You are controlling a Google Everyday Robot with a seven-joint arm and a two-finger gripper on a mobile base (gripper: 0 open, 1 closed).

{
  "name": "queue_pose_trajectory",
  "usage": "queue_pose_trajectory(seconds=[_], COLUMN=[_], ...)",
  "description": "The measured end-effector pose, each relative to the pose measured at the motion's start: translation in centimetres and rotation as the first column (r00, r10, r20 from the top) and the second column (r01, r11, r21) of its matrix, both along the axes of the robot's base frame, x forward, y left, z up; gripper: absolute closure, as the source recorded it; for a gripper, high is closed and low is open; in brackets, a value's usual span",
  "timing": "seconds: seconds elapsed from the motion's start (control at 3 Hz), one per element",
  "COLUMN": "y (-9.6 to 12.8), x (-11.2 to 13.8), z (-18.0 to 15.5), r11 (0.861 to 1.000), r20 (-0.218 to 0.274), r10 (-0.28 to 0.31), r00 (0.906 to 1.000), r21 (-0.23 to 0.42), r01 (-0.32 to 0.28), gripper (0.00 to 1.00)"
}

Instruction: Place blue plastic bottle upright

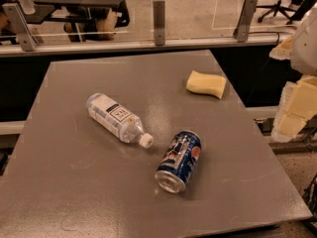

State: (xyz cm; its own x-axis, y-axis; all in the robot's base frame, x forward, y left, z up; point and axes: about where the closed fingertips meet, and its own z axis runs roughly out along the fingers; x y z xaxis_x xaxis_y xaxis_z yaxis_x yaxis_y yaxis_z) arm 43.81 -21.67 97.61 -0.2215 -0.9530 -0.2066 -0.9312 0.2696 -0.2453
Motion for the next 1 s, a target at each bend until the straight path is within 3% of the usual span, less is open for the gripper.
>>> queue_pose_trajectory(seconds=[0.33, 0.67, 1.0], y=[0.0, 3.3, 7.5], x=[0.0, 2.2, 4.1], z=[0.0, 1.3, 1.9], r11=[1.000, 0.991, 0.959], r20=[0.000, 0.043, 0.086], r10=[0.000, 0.127, 0.268], r00=[1.0000, 0.9909, 0.9596], r21=[0.000, 0.046, 0.074], r01=[0.000, -0.129, -0.274], gripper=[0.00, 0.00, 0.00])
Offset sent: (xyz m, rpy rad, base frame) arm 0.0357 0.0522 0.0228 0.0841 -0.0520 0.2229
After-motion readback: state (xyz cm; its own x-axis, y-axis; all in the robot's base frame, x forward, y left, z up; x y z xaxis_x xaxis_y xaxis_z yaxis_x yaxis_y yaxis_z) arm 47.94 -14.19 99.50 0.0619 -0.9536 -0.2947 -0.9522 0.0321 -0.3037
